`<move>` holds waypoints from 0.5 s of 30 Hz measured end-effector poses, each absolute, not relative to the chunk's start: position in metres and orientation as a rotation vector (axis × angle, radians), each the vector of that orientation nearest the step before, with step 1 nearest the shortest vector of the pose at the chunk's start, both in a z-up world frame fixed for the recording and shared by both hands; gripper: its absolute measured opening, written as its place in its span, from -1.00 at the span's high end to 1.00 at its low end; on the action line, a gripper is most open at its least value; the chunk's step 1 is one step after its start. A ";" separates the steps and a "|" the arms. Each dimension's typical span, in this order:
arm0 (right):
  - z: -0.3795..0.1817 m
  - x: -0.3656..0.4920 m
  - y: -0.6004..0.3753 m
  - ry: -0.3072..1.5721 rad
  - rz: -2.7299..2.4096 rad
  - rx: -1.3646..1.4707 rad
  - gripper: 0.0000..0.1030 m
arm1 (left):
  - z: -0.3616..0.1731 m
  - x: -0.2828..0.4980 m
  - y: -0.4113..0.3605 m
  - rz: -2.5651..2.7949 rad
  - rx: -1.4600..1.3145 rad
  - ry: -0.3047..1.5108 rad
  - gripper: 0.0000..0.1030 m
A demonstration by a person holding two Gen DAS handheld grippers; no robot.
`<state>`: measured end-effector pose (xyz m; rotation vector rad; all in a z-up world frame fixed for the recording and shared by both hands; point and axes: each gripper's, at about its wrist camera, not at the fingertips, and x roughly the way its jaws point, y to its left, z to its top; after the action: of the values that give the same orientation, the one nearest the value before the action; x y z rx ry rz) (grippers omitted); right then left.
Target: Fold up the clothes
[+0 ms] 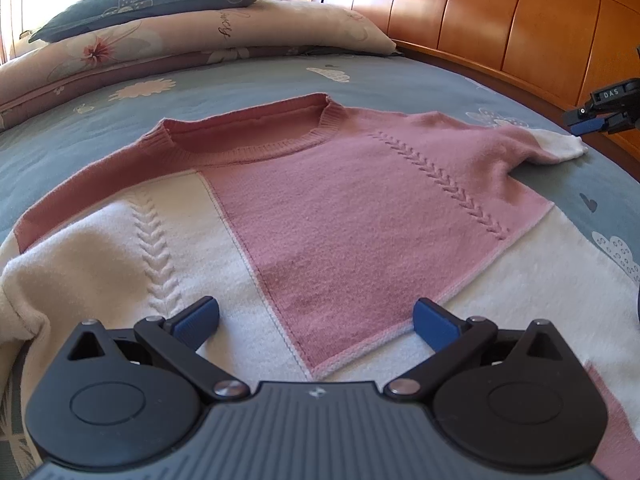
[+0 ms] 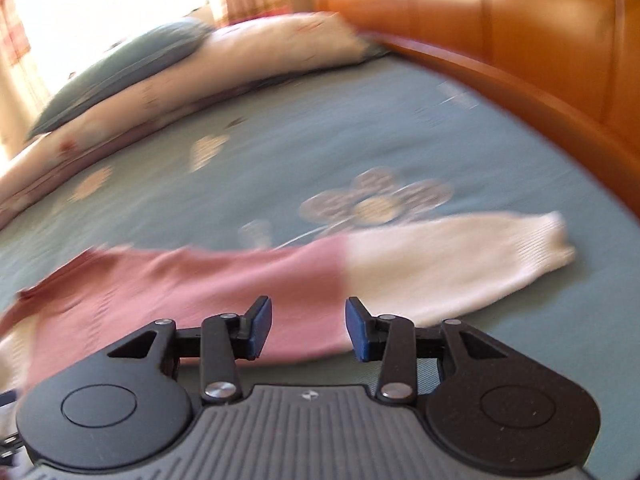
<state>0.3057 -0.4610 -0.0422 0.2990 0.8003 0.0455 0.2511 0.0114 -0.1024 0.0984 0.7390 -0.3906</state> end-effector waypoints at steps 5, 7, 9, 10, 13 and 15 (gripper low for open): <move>-0.078 0.321 -0.418 0.863 0.173 0.527 0.12 | -0.102 0.250 0.012 -0.389 0.095 0.740 -0.99; -0.098 0.328 -0.405 0.897 0.182 0.628 0.12 | -0.102 0.250 0.012 -0.390 0.097 0.739 -0.99; -0.112 0.333 -0.394 0.897 0.167 0.660 0.12 | -0.102 0.250 0.012 -0.392 0.095 0.739 -0.99; -0.112 0.331 -0.390 0.858 0.159 0.647 0.12 | -0.102 0.250 0.012 -0.393 0.096 0.738 -0.99; -0.107 0.337 -0.382 0.774 0.127 0.576 0.26 | -0.103 0.250 0.013 -0.395 0.096 0.737 -0.99; -0.103 0.345 -0.381 0.753 0.084 0.498 0.64 | -0.103 0.250 0.013 -0.397 0.097 0.735 -0.99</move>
<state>0.3449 -0.3813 -0.1031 0.4984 0.7525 0.0844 0.2501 0.0128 -0.1032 0.0974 0.7347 -0.3966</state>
